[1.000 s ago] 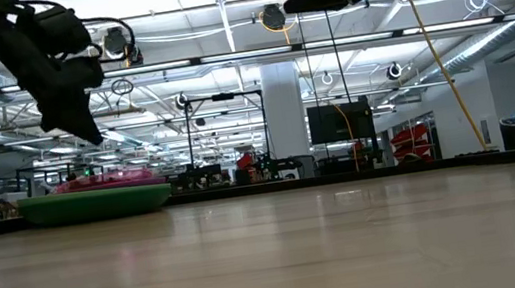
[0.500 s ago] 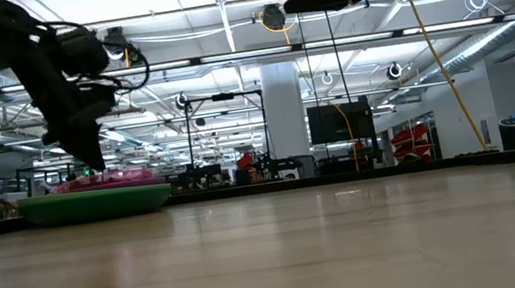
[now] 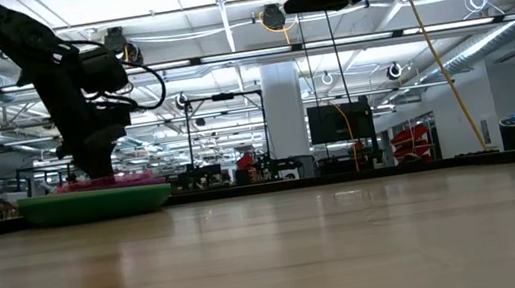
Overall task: Stack plastic plates
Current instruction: Stack the transparent pink plate on top of the transparent orange plate
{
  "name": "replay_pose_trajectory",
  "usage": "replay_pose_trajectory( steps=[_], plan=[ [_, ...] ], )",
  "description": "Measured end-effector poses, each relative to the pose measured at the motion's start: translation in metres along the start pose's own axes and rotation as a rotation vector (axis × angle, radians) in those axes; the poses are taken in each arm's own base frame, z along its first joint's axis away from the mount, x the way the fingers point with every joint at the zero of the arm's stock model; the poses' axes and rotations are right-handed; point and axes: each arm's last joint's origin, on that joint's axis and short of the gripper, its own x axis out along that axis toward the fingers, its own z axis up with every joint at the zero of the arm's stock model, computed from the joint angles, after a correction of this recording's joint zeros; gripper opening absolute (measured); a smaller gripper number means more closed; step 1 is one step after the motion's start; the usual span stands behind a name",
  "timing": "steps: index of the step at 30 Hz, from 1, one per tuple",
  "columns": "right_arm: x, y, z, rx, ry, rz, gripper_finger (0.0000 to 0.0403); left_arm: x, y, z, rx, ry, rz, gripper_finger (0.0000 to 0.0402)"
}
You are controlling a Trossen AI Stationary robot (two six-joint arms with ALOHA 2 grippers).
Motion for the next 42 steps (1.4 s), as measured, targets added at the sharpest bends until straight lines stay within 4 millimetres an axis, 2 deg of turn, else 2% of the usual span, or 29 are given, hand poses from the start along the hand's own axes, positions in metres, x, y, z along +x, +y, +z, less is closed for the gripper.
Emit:
replay_pose_trajectory(
  steps=[12, 42],
  plan=[
    [-0.0001, 0.0000, 0.0000, 0.000, 0.000, 0.000, 0.0073, 0.0021, 0.0066, -0.0003, -0.028, 0.005, 0.178, 0.0026],
    [-0.0001, 0.0000, -0.0001, 0.003, 0.002, 0.000, 0.0073, 0.0054, 0.0054, -0.0031, 0.006, 0.046, 0.178, 0.0026]
  ],
)
